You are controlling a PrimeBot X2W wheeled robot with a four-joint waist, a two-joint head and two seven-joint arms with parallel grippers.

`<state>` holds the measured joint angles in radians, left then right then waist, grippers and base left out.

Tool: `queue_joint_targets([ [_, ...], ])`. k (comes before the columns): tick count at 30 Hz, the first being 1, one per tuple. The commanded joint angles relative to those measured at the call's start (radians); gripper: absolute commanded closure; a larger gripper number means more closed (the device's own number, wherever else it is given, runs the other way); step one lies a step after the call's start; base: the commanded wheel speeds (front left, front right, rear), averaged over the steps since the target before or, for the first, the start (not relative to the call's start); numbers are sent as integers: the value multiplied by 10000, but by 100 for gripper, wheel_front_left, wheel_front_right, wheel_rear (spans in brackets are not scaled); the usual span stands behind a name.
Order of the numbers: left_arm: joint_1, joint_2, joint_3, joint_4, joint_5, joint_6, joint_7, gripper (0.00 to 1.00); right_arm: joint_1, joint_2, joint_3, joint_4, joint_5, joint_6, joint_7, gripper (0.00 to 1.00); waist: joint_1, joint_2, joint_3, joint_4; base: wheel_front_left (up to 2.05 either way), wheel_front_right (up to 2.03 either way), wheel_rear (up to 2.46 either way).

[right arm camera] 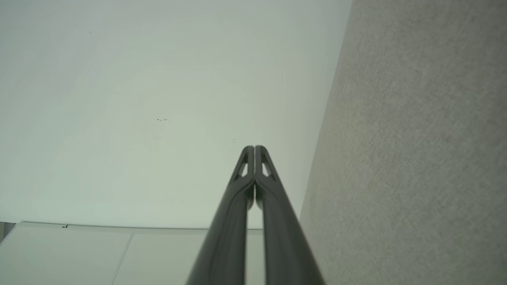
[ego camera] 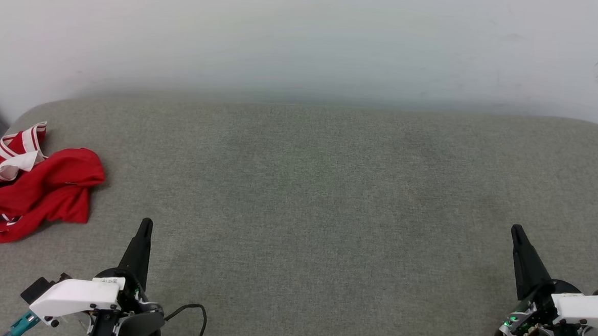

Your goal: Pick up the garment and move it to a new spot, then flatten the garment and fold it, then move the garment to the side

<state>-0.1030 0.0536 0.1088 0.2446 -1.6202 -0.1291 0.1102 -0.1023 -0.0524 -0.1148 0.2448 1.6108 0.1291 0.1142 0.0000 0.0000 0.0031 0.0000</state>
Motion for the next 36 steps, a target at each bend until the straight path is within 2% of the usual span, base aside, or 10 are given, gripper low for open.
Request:
queue_joint_targets([
  [1, -84, -6, 43, 10, 74, -45, 14, 100, -118, 42, -1, 12, 32, 29, 17, 100, 0, 0, 0, 0, 0, 0, 0],
  [32, -86, -21, 63, 9, 61, -45, 33, 100, -118, 42, 2, 11, 34, 29, 14, 100, 0, 0, 0, 0, 0, 0, 0],
  [33, -86, -21, 62, 9, 61, -45, 34, 0, -118, 42, 2, 11, 34, 29, 14, 0, 0, 0, 0, 0, 0, 0, 0],
  [36, 68, -25, -51, 85, 59, 7, -22, 0, 105, 2, 36, 61, -22, -2, -49, 0, 0, 0, 0, 0, 0, 0, 0],
])
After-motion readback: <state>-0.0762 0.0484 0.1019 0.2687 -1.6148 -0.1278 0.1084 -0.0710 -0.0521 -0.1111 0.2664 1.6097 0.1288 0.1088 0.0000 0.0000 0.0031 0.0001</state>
